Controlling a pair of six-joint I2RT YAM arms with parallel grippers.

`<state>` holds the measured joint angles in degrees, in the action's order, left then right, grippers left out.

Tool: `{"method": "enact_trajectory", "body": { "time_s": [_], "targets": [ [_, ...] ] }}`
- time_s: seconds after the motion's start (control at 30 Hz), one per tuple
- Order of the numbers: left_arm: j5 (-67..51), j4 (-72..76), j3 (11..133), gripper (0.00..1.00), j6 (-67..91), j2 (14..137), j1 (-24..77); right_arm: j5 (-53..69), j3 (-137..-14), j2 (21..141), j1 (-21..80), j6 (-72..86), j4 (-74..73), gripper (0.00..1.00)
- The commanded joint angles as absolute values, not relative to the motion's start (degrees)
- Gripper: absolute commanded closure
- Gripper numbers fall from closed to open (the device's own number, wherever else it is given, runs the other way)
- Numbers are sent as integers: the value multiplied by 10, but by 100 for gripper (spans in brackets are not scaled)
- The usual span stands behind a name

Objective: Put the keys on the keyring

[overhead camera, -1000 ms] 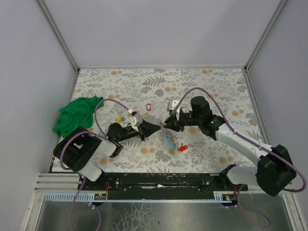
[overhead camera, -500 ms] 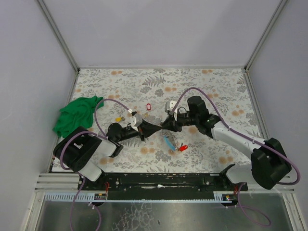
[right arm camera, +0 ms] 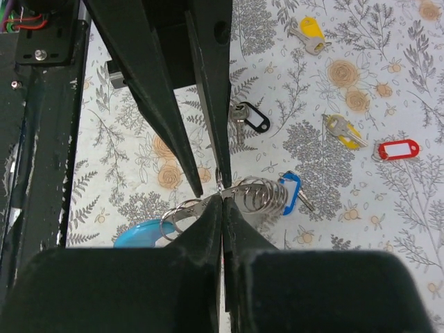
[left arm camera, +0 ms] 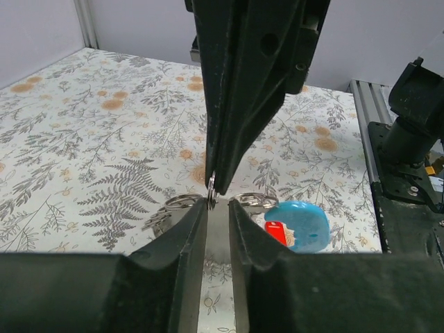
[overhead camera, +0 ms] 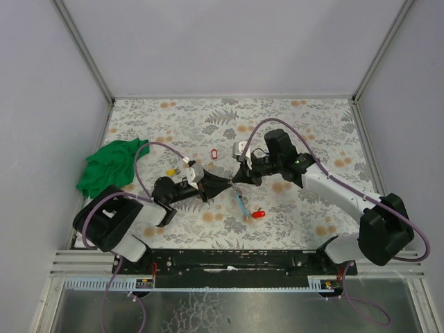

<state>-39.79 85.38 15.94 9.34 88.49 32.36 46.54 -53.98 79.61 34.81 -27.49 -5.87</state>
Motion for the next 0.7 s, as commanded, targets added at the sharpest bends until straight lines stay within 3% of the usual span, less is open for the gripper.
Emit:
{"method": "enact_trajectory", "body": {
  "time_s": [0.0,0.23,0.67],
  "targets": [
    [-401,808,168,81,49,843,322,448,-631,807,348,-345,-182,100],
    [-388,706,180,75,6,800,321,350,-714,841,387,-400,-317,100],
    [-394,680,178,74,-13,771,319,262,-783,876,443,-434,-405,100]
  ]
}}
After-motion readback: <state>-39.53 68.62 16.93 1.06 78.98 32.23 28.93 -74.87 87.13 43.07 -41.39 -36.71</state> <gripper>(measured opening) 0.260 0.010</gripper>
